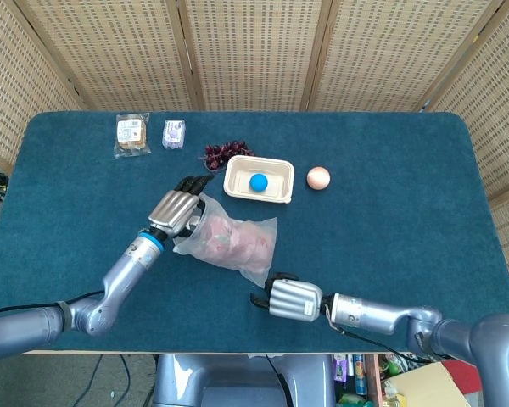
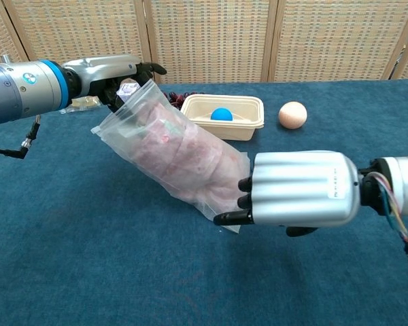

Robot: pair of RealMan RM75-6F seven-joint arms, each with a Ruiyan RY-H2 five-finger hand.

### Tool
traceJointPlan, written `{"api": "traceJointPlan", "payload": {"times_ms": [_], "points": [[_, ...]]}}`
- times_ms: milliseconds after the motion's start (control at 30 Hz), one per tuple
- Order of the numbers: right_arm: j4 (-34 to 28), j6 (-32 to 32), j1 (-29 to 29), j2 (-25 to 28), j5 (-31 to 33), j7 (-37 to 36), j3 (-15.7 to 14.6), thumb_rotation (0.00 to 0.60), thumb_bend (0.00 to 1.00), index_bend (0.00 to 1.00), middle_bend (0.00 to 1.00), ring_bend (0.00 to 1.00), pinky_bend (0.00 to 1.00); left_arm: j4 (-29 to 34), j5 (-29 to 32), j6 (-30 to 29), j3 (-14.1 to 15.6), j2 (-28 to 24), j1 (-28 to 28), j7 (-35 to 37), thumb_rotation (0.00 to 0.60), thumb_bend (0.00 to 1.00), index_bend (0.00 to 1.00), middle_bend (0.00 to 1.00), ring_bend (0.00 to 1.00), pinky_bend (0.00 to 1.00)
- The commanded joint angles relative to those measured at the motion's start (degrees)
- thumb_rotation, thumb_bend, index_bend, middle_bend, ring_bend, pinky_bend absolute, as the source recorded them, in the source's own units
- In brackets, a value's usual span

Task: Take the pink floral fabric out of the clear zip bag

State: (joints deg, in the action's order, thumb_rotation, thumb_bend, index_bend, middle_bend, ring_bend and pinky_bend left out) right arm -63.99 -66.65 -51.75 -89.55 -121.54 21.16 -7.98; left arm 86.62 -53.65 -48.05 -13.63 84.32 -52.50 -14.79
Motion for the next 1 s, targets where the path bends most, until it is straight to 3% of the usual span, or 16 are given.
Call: {"api": "traceJointPlan", "payload": {"times_ms": [33, 367, 1000], "points": [[1.01, 3.04, -1.68, -2.08, 0.5, 1.25, 1.37, 0.6, 0.1, 0.22, 0.65, 0.6, 0.82, 0.43, 0.1, -0.18, 0.1, -0.01, -0.12, -0.26, 0.6, 0.87, 0.71, 0.0, 0.0, 0.0], [5.42, 7.93, -3.79, -6.24, 3.46, 2.22, 3.31, 0.6, 0.1, 0.22, 0.65, 0.6, 0.82, 1.88, 0.67, -0.55, 0.14, -0.73, -0.09, -0.16, 0.6, 0.87, 0.71, 0.0, 0.0, 0.0], [12.84, 9.02, -5.68, -13.19, 7.41, 1.34, 4.09, 0.6, 0.1, 0.22, 0.65, 0.6, 0.82, 3.48, 1.23, -0.76, 0.53, -0.75, -0.62, 0.07, 0.6, 0.87, 0.71, 0.0, 0.0, 0.0]]}}
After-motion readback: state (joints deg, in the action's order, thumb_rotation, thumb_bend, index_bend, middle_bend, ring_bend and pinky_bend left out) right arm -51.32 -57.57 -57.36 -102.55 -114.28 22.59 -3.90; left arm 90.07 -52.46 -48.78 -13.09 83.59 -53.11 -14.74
